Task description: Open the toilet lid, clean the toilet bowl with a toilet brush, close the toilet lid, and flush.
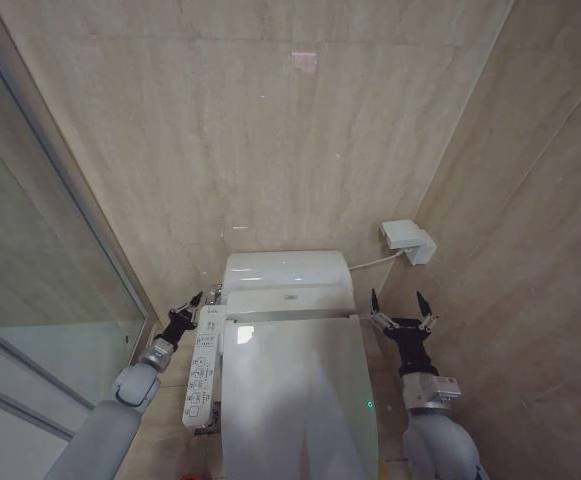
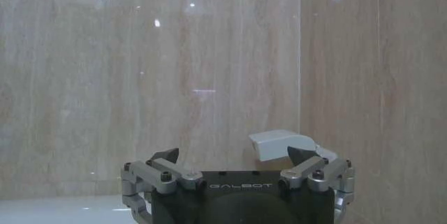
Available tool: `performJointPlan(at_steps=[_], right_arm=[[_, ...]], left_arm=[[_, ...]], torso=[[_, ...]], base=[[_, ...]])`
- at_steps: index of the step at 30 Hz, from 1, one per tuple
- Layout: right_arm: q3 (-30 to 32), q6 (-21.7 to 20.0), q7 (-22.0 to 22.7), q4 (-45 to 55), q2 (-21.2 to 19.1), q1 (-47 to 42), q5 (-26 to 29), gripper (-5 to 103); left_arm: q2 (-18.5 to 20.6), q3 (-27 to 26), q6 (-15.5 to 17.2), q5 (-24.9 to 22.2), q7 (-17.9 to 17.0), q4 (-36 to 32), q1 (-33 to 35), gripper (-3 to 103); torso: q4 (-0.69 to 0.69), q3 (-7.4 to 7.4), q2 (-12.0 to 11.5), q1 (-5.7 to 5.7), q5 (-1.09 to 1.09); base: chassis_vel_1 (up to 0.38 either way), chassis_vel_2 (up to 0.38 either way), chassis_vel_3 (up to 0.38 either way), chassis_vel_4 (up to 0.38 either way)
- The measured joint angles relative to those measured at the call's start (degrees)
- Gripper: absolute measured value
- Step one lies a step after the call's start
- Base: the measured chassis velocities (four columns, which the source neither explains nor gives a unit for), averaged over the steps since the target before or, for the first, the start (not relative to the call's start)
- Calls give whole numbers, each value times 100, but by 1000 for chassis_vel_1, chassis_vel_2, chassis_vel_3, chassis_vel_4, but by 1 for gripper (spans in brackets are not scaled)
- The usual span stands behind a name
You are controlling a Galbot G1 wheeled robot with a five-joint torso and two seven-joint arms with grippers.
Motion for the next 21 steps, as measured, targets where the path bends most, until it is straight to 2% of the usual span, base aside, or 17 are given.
performJointPlan(at_steps=[8,17,21], right_arm=[[0,0,0,0,0,0,0,100],[0,0,0,0,0,0,0,100],[0,0,0,0,0,0,0,100]], left_arm=[[116,-215,135,54,-30,-279,241,0],[176,-154,-21,-11,20,-420,208,0],[151,-24,-143,-69,165,-502,210,0]], torso=[[5,0,0,0,-2],[4,0,0,0,0],[4,0,1,0,0]], base=[[0,0,0,0],[0,0,0,0],[0,0,0,0]])
